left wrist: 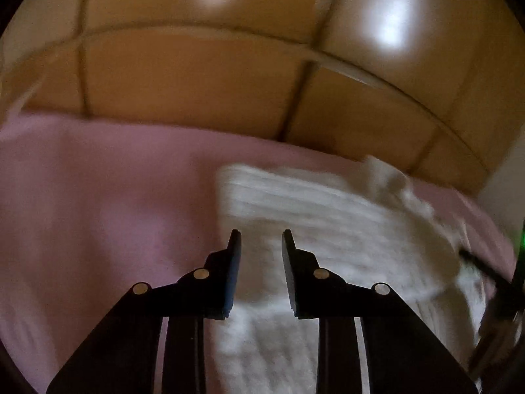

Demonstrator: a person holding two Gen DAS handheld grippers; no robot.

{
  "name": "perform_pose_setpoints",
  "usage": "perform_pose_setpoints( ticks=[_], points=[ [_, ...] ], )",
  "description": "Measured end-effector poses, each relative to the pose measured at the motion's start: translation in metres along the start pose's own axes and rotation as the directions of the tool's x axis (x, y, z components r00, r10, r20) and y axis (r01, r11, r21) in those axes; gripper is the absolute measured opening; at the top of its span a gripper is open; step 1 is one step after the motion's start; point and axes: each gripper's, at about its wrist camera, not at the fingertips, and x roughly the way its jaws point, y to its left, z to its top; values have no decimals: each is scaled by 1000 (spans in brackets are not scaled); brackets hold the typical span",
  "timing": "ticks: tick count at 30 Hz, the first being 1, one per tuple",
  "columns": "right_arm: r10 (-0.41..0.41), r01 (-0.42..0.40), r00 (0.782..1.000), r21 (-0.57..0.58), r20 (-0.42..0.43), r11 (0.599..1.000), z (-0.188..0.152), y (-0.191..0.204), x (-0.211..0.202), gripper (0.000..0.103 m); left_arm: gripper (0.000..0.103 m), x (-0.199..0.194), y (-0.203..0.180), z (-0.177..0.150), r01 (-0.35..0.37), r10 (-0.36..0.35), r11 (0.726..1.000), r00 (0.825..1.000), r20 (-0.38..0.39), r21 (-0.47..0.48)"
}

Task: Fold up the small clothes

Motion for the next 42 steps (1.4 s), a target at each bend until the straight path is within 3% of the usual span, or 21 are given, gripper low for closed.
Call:
perform_pose_setpoints(
  ticks=[1, 3, 5, 7, 9, 11, 13, 16, 23, 34, 42],
  points=[
    [8, -8, 1000, -5, 13, 1000, -1, 2, -7, 53, 24, 0, -7, -5, 8, -8, 1000, 1000, -15, 29],
    [54, -53, 998, -23, 29, 998, -7, 11, -20, 57, 24, 14, -15, -16, -39, 44, 997, 997, -68, 64],
    [81, -79, 997, -80, 18, 994, -16, 25, -24, 64, 24, 28, -12, -24, -62, 67, 997, 990, -123, 44],
    [56, -60, 998, -138, -30, 989, -29, 40, -12, 71, 24, 25, -13, -28, -86, 89, 996, 991, -98, 36],
    [40, -47, 998, -140, -52, 989, -40, 42, 1, 73, 33, 16, -17, -30, -107, 110, 994, 990, -92, 35],
    [58, -63, 997, -119, -50, 991, -41, 38, 2, 76, 64, 1, -23, -34, -96, 96, 995, 993, -71, 8],
    [63, -68, 997, -100, -49, 993, -41, 36, 2, 81, 71, -16, -29, -39, -103, 103, 995, 995, -16, 9],
    [50, -56, 997, -107, -57, 993, -46, 37, -3, 93, 71, -40, -37, -49, -110, 109, 993, 994, 20, 50],
    [35, -43, 997, -133, -62, 990, -67, 32, -35, 96, 71, -81, -37, -74, -109, 106, 991, 993, 46, 72],
    [-33, 30, 995, -41, -99, 999, -98, -30, -72, 97, 71, -107, -24, -117, -96, 96, 994, 995, 5, 58],
    [38, -37, 989, 15, -143, 999, -134, -55, -91, 98, 71, -114, -15, -141, -105, 106, 993, 994, -24, 61]
  ],
)
